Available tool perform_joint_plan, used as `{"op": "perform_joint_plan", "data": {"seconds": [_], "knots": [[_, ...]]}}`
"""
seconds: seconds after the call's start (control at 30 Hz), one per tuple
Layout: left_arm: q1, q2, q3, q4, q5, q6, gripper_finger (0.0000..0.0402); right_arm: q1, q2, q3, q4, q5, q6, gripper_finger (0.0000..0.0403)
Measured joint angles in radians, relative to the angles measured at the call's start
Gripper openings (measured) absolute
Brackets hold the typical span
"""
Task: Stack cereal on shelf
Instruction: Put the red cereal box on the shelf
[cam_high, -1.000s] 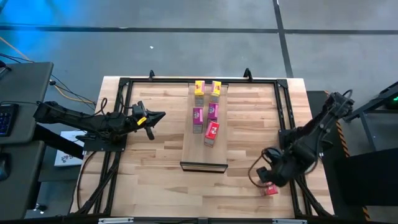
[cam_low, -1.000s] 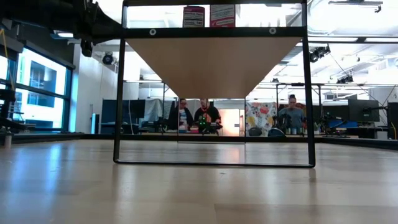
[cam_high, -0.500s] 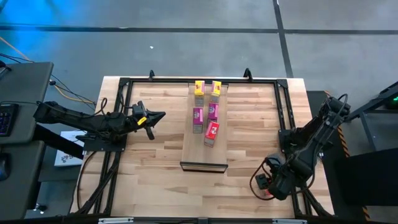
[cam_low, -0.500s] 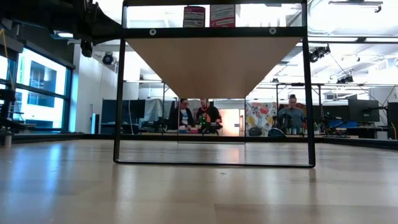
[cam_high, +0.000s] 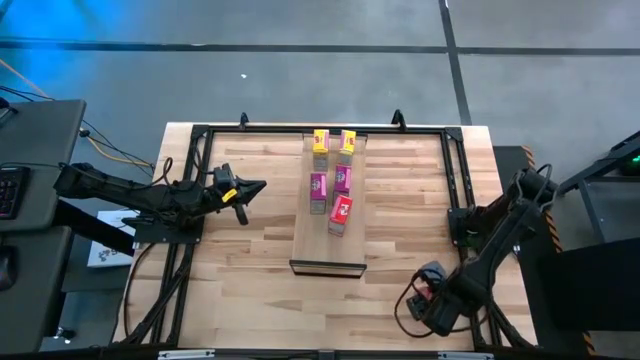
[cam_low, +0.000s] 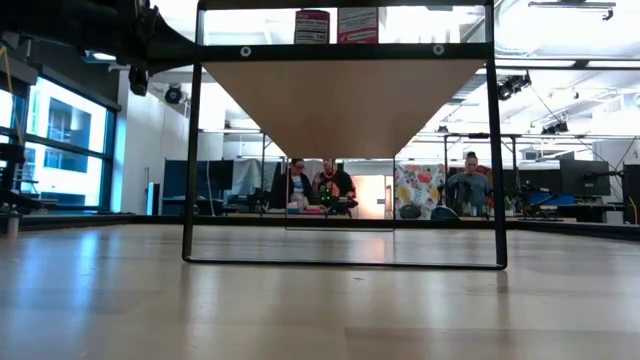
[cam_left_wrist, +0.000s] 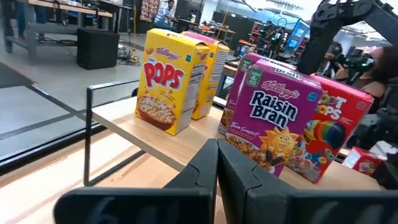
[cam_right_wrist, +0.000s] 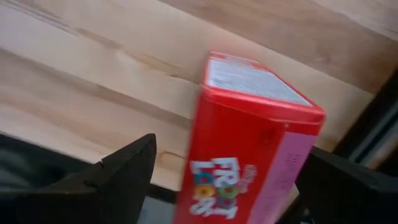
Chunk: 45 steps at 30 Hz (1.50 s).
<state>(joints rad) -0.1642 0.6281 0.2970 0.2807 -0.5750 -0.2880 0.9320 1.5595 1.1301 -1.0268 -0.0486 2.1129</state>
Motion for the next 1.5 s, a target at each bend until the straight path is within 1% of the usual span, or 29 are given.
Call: {"op": "perform_joint_plan", "data": {"seconds": [0.1, 0.2, 0.3, 0.57, 0.67, 0.8, 0.9, 1.0, 1.1, 1.17, 1.27, 1.4, 1.5], "knots": [[0.000, 0.000, 0.000, 0.000, 0.035, -0.019, 0.0000, 0.016, 0.038, 0.000, -0.004, -0.046, 0.017, 0.0338], [0.000, 0.000, 0.000, 0.000, 0.053, -0.025, 0.0000, 0.026, 0.063, 0.000, 0.001, -0.056, 0.026, 0.0319], [0.000, 0.000, 0.000, 0.000, 0.053, -0.041, 0.0000, 0.026, 0.072, 0.000, 0.005, -0.031, 0.026, 0.0288], [0.000, 0.000, 0.000, 0.010, 0.057, -0.077, 0.0000, 0.026, 0.071, 0.000, 0.007, 0.056, 0.022, 0.0186], [0.000, 0.000, 0.000, 0.028, 0.122, -0.081, 0.0000, 0.026, 0.071, 0.000, 0.013, 0.054, 0.016, 0.0156], [-0.001, 0.011, -0.001, 0.116, 0.277, -0.104, 0.0000, 0.026, 0.070, 0.017, 0.046, 0.054, -0.033, 0.0134], [-0.018, 0.037, -0.001, 0.192, 0.367, -0.104, 0.0000, 0.025, 0.070, 0.064, 0.051, 0.089, -0.095, 0.0133], [-0.049, 0.086, -0.001, 0.276, 0.383, -0.094, 0.0000, 0.024, 0.070, 0.119, 0.061, 0.143, -0.173, 0.0134], [-0.084, 0.145, -0.001, 0.386, 0.383, -0.046, 0.0000, 0.024, 0.070, 0.167, 0.089, 0.248, -0.280, 0.0135], [-0.105, 0.184, -0.001, 0.454, 0.383, -0.015, 0.0000, 0.024, 0.070, 0.188, 0.163, 0.317, -0.396, 0.0135], [-0.134, 0.224, -0.001, 0.539, 0.383, 0.017, 0.0000, 0.017, 0.070, 0.202, 0.288, 0.384, -0.558, 0.0135], [-0.167, 0.248, 0.000, 0.615, 0.395, 0.047, 0.0006, -0.005, 0.070, 0.204, 0.462, 0.410, -0.743, 0.0135], [-0.194, 0.254, 0.000, 0.671, 0.422, 0.067, 0.0021, -0.028, 0.070, 0.204, 0.529, 0.409, -0.849, 0.0134]]}}
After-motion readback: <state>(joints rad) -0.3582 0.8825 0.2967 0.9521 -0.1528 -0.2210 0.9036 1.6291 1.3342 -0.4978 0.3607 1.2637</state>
